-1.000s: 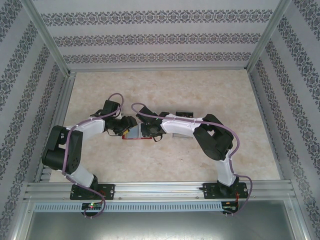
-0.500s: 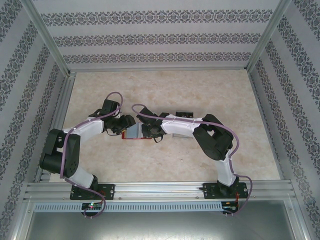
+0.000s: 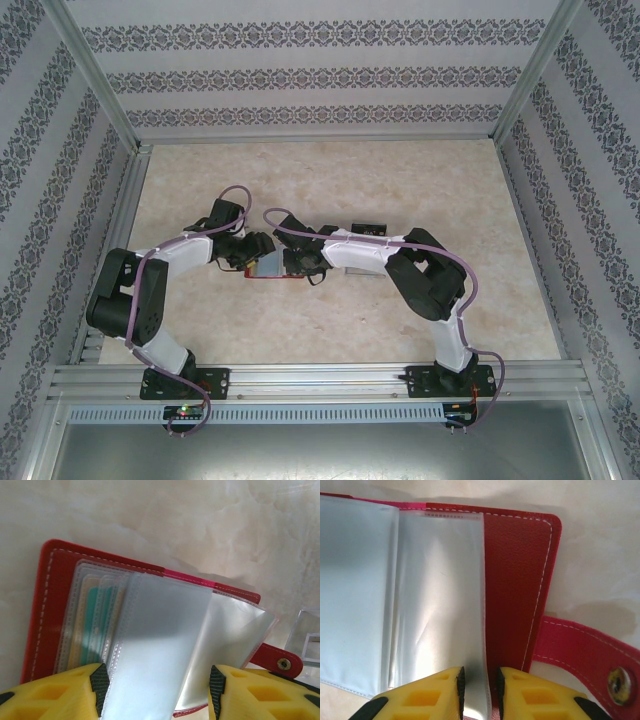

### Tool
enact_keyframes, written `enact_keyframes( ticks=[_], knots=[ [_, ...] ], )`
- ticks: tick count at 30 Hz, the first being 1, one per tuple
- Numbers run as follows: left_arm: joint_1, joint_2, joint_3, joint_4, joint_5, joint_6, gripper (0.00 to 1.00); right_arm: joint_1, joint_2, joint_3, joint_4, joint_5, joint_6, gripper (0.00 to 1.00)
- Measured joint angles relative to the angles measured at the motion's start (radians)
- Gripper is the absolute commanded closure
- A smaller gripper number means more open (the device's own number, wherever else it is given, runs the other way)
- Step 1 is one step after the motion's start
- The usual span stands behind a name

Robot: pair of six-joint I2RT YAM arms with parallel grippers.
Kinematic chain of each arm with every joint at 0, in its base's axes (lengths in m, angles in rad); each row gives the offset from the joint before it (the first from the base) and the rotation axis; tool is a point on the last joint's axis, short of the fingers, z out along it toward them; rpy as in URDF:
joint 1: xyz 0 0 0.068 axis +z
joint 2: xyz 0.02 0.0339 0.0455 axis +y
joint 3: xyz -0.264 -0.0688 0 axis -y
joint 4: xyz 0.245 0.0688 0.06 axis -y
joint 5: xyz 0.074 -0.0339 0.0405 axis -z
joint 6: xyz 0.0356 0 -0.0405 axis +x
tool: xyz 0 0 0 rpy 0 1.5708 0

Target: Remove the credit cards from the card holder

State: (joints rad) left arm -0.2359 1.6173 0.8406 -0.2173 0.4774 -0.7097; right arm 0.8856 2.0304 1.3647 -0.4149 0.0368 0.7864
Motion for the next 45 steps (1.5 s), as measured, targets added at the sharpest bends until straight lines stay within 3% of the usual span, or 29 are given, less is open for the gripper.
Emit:
enact_keyframes(
  ticks=[14, 36, 45],
  knots=[
    [-0.029, 0.021, 0.002, 0.054, 0.124, -0.009, 0.29, 0.0, 0.002, 0.0, 0.0, 0.0, 0.0, 0.72],
    [-0.118, 0.085, 0.071, 0.112, 0.17, -0.055, 0.3, -0.033, -0.126, -0.156, 0.068, 0.042, 0.064, 0.72],
    [-0.125, 0.085, 0.067, 0.23, 0.226, -0.131, 0.31, -0.033, -0.13, -0.169, 0.105, 0.042, 0.083, 0.72]
  ],
)
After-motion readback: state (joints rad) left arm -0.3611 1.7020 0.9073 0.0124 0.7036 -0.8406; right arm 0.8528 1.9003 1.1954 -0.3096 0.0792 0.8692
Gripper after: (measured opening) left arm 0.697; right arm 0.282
